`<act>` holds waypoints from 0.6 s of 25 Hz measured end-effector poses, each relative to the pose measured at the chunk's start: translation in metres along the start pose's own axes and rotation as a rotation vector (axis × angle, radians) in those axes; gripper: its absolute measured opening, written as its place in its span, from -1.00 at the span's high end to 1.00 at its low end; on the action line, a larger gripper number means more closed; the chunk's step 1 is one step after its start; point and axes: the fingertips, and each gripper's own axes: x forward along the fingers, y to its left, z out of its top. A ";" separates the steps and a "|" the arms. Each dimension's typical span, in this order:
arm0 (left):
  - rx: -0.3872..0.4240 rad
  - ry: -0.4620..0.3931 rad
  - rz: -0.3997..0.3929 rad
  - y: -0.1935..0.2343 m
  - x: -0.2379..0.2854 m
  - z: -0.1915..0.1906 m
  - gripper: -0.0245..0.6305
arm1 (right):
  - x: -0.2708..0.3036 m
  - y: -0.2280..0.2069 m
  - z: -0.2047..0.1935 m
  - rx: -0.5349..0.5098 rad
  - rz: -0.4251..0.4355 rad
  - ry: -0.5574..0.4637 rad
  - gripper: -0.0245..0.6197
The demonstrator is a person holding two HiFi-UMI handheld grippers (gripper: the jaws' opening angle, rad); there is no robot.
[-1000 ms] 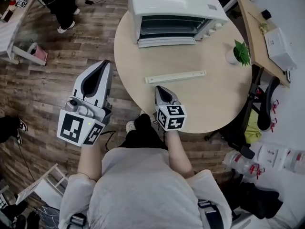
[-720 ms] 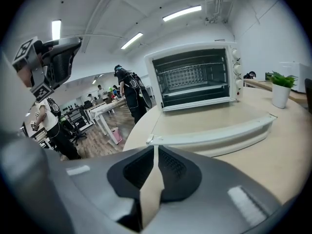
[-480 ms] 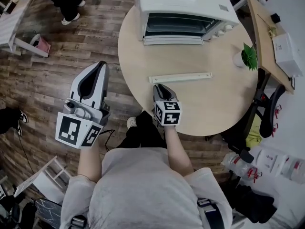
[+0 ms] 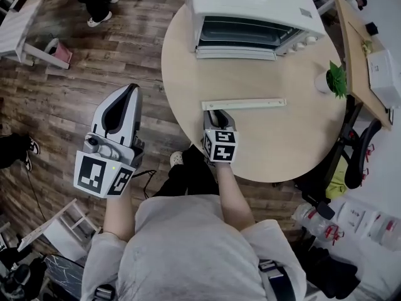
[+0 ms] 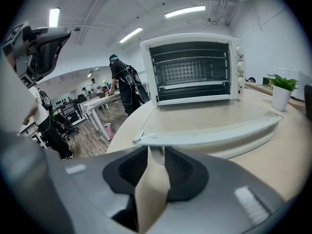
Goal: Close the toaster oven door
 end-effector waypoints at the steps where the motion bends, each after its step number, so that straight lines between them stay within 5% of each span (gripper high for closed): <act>1: 0.000 0.001 0.003 0.001 -0.001 0.000 0.90 | 0.002 0.000 0.000 -0.002 -0.003 0.001 0.55; 15: -0.001 -0.006 0.002 0.004 0.002 0.002 0.90 | -0.004 0.003 0.015 -0.036 -0.046 0.010 0.64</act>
